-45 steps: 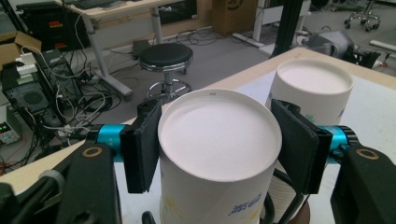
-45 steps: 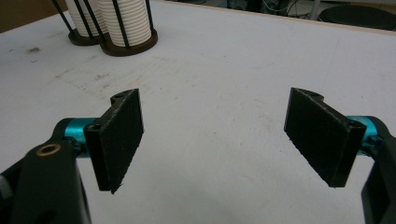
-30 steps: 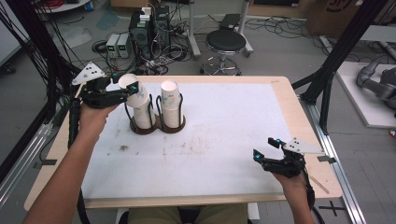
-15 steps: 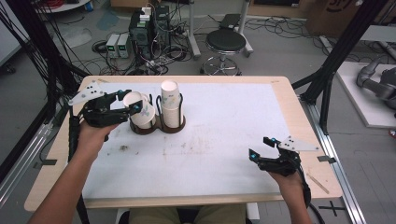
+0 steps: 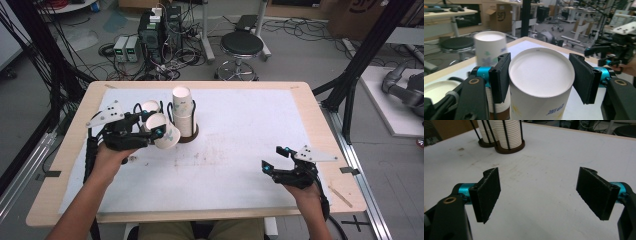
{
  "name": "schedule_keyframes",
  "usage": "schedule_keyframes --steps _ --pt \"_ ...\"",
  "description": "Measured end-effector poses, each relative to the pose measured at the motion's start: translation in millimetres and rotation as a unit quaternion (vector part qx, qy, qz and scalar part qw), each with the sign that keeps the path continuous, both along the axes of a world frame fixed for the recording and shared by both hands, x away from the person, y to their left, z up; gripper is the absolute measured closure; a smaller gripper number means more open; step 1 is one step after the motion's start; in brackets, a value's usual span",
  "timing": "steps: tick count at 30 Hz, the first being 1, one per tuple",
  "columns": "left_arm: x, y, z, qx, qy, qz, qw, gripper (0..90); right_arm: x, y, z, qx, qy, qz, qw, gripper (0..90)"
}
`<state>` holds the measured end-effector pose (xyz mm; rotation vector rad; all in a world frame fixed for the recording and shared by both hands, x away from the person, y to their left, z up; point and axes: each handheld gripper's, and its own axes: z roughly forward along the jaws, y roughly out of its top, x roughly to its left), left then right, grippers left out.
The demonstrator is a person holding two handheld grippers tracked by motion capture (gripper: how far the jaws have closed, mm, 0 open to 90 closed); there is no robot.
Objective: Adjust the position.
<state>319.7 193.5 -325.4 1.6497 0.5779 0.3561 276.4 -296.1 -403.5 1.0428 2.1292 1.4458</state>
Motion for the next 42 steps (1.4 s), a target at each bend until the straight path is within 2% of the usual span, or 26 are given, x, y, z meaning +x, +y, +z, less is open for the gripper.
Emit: schedule_keyframes --steps 6,11,16,21,24,27,33,41,42 --pt "-3.5 -19.9 -8.6 -0.002 0.002 -0.032 0.9995 37.0 2.4 13.1 1.2 0.002 0.010 0.017 0.9998 20.3" --pt "-5.4 -34.2 -14.1 0.005 0.008 -0.055 0.9985 37.0 4.3 26.1 3.7 0.001 0.008 0.052 0.9986 20.3" --pt "-7.3 -48.6 -17.4 0.013 0.013 -0.078 0.9967 37.0 6.2 41.9 6.9 0.010 0.004 0.094 0.9955 20.3" --pt "-9.7 -63.3 -20.8 0.022 0.014 -0.101 0.9946 37.0 10.7 62.2 9.3 0.009 0.006 0.143 0.9897 20.3" --pt "-10.5 -70.5 -23.6 0.026 0.016 -0.112 0.9933 37.0 13.6 75.7 11.6 0.005 0.006 0.171 0.9852 20.3" --pt "-12.2 -75.4 -25.8 0.028 0.016 -0.120 0.9922 37.0 16.4 88.4 12.5 0.004 0.004 0.202 0.9794 20.3" --pt "-13.7 -81.2 -29.0 0.031 0.014 -0.133 0.9905 37.0 21.2 109.0 10.5 -0.003 0.005 0.238 0.9713 20.3" --pt "-18.2 -90.3 -32.6 0.037 0.012 -0.148 0.9882 37.1 24.7 128.7 9.1 -0.008 0.008 0.273 0.9621 20.3" --pt "-18.7 -91.3 -32.8 0.038 0.012 -0.149 0.9880 37.2 25.6 130.2 9.0 -0.011 0.001 0.270 0.9629 20.3"
